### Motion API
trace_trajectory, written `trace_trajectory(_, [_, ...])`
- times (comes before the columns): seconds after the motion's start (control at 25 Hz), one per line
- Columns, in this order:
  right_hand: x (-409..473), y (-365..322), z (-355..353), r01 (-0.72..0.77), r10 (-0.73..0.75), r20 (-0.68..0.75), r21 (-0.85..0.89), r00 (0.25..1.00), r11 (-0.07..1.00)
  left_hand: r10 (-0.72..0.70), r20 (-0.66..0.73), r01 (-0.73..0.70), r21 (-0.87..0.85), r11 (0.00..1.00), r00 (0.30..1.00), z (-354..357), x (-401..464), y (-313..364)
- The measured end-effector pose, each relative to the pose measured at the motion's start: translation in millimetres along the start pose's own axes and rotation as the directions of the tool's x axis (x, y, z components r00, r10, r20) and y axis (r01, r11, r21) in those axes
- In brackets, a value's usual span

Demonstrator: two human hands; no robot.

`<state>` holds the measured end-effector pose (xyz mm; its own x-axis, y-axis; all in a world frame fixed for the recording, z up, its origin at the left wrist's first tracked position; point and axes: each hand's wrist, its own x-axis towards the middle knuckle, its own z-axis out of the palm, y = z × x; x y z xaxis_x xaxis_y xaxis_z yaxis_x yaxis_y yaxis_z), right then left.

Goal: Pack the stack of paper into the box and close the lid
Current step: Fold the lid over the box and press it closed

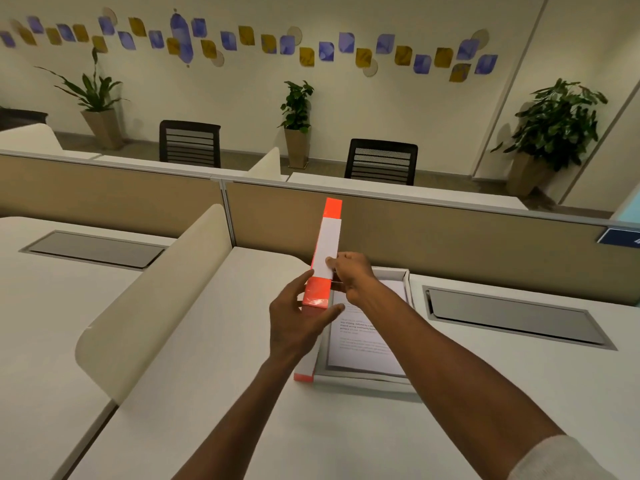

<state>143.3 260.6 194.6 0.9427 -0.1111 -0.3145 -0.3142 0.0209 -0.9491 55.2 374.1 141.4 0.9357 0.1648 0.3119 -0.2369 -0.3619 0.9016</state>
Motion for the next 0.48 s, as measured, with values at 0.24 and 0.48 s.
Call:
trace_trajectory(0.24, [13, 7, -33, -0.069, 0.054, 0.075, 0.204, 0.996, 0.977, -0.357, -0.027, 0.35, -0.128, 0.928, 0.934, -15, -9, -40])
trace_trajectory(0.48, [13, 37, -98, -0.149, 0.104, 0.127, 0.416, 0.986, 0.897, -0.748, 0.334, 0.819, -0.208, 0.535, 0.574, 1, -32, -111])
